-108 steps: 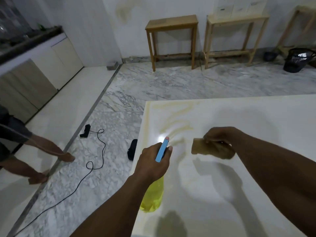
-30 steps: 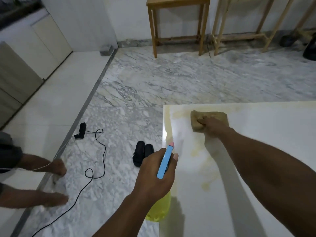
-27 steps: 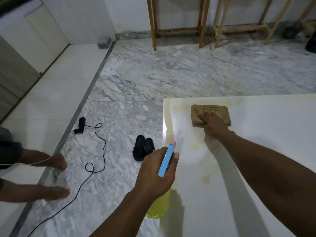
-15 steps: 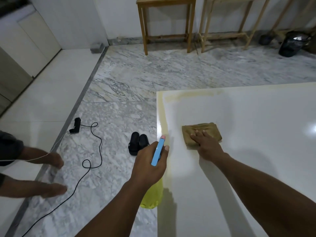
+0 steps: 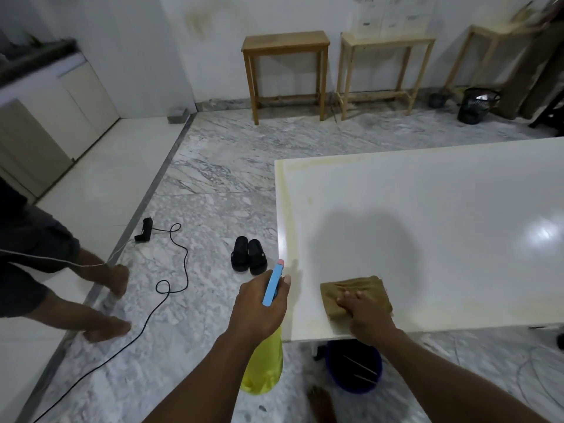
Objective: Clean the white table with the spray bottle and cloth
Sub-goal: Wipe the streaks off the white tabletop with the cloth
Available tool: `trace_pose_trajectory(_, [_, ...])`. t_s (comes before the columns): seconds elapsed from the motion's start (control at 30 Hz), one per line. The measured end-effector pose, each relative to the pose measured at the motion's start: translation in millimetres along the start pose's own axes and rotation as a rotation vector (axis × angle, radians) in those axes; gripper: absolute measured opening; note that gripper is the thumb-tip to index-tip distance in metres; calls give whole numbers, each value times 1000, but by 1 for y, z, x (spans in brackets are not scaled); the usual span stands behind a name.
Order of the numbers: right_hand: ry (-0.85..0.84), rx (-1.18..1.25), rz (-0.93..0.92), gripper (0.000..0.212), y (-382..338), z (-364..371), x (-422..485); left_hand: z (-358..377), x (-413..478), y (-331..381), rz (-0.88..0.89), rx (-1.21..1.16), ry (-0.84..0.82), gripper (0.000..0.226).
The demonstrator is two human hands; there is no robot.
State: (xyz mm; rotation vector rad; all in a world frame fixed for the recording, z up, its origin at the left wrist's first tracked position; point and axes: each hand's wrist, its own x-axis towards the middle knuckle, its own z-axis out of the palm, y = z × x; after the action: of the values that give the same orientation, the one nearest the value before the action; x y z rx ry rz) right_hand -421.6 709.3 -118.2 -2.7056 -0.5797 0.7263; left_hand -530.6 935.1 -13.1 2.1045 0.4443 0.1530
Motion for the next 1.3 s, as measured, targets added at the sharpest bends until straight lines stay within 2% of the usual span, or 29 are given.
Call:
trace_pose_trajectory(0.07, [92,-21,-59,37,1,-17,7,-6,-1,9,21,7,-5,51])
trace_pose_trajectory(0.1, [62,-33,-43,34,-1,-30,13,-9,1,14,34,10,-1,52])
trace_pose_trajectory(0.17, [-65,47,48,32,-7,-60,31,-15,12,22,54,19,11,49])
trace_pose_trajectory(0.23, [-107,122,96,28,-12,-88,56,-19,30,27,69,50,23,41])
trace_pose_trajectory(0.33, [-253,270,185,26,-14,-129,97,-19,65,24,71,82,36,47])
trace_pose_trajectory(0.4, [-430,356,248,32,-19,-159,132,-16,94,19,55,90,38,49])
trace_pose_trajectory(0.47, [-481,305,260,39,-26,-190,180,-14,127,12,36,76,36,51])
trace_pose_trajectory(0.63, [-176,274,158,16,-59,-259,305,-14,219,-8,1,56,58,48])
trace_pose_trajectory(0.7, [-25,266,53,19,-68,-281,337,-16,238,-12,10,28,86,45])
trace_pose_trajectory(0.83, [206,-23,-53,28,-80,-292,417,-20,284,-20,8,36,120,37])
trace_pose_trajectory(0.93, [166,-84,-84,46,-82,-261,459,-16,310,-29,36,69,134,23])
trace_pose_trajectory(1.03, [21,-203,-93,54,-64,-200,471,-9,319,-39,-9,41,146,38])
trace_pose_trajectory(1.13, [111,-78,-92,57,-49,-161,478,-2,321,-47,-40,23,125,37])
trace_pose_trajectory(1.3, [130,-37,-128,55,-40,-148,453,0,302,-51,-52,6,97,32])
